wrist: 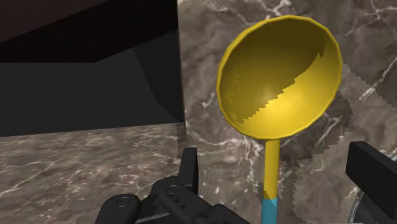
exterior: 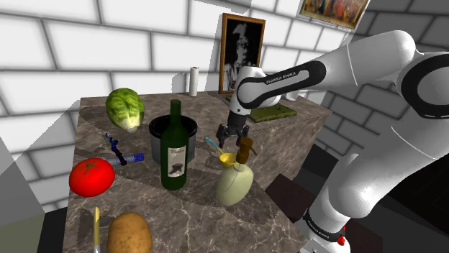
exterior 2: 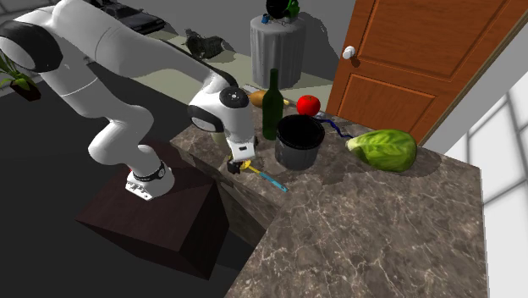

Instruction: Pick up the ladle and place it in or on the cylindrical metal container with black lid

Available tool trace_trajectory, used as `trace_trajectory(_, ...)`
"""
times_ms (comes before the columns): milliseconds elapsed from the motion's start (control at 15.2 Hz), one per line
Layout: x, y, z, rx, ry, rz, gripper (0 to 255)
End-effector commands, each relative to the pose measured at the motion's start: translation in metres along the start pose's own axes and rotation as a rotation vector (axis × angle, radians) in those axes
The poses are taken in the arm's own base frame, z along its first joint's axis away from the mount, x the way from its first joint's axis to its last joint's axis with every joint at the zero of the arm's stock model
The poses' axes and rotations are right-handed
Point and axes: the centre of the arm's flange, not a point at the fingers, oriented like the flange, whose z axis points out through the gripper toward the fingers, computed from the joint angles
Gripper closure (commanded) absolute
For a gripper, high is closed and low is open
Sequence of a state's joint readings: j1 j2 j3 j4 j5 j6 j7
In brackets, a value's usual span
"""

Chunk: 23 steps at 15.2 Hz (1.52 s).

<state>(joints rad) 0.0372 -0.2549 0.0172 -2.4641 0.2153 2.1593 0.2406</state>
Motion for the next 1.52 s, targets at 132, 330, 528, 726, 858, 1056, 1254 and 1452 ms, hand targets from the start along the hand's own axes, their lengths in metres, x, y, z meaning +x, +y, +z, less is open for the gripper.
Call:
trace_trajectory(132,0.022,-0.010,0.023,0.013,0.020,0.015,0)
trace_trajectory(330,0.022,-0.010,0.039,0.013,0.020,0.015,0)
trace_trajectory(528,0.023,-0.011,0.058,0.013,0.020,0.015,0)
trace_trajectory(726,0.023,-0.011,0.058,0.013,0.020,0.015,0)
trace_trajectory(858,0.023,-0.011,0.058,0.013,0.020,0.015,0)
trace_trajectory(1056,0.023,-0.011,0.058,0.013,0.020,0.015,0)
trace_trajectory(1254,0.023,-0.011,0.058,0.013,0.020,0.015,255)
trace_trajectory(1452,0.022,-0.010,0.058,0.013,0.020,0.015,255)
